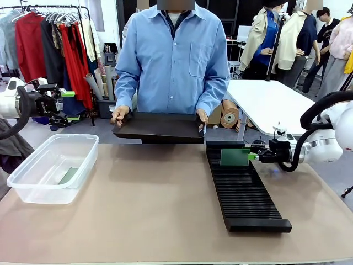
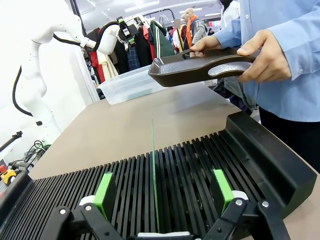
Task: Sort PCBs into racks and boxes based on the side picked up.
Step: If the short side of the Blank PCB is picked up, insert it into the PCB Rack ; if the long side is picked up, place it in the Organizing box.
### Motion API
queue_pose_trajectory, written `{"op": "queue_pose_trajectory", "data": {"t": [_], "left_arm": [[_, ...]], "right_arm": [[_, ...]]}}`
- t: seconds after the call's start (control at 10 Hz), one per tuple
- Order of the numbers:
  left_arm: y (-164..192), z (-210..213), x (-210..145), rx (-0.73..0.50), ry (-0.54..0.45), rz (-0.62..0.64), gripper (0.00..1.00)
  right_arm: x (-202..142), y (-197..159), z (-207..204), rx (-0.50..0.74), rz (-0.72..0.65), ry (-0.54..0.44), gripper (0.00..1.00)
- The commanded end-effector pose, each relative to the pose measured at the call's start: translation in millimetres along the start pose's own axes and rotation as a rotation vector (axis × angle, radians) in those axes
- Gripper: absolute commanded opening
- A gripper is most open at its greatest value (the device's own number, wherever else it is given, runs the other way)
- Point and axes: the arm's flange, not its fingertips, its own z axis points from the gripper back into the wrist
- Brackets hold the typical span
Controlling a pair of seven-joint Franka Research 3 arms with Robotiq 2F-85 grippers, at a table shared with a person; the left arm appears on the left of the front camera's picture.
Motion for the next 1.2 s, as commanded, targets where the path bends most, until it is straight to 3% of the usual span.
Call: {"op": "queue_pose_trajectory", "data": {"t": [0.0, 0.2, 0.8, 1.0, 1.1], "left_arm": [[-2.6, 0.7, -0.4, 0.001, 0.003, 0.004, 1.00], [-2.6, 0.7, -0.4, 0.001, 0.003, 0.004, 1.00], [-2.6, 0.7, -0.4, 0.001, 0.003, 0.004, 1.00], [-2.6, 0.7, -0.4, 0.001, 0.003, 0.004, 1.00], [-2.6, 0.7, -0.4, 0.001, 0.003, 0.004, 1.00]], "right_arm": [[2.0, 0.0, -0.2, 0.000, 0.004, -0.001, 1.00], [0.0, 0.0, 0.0, 0.000, 0.000, 0.000, 1.00], [87.5, 59.8, -25.6, 0.016, 0.060, -0.003, 1.00], [110.1, 103.0, -35.0, 0.017, -0.016, 0.014, 1.00], [117.3, 122.5, -38.8, 0.038, -0.137, 0.022, 1.00]]}}
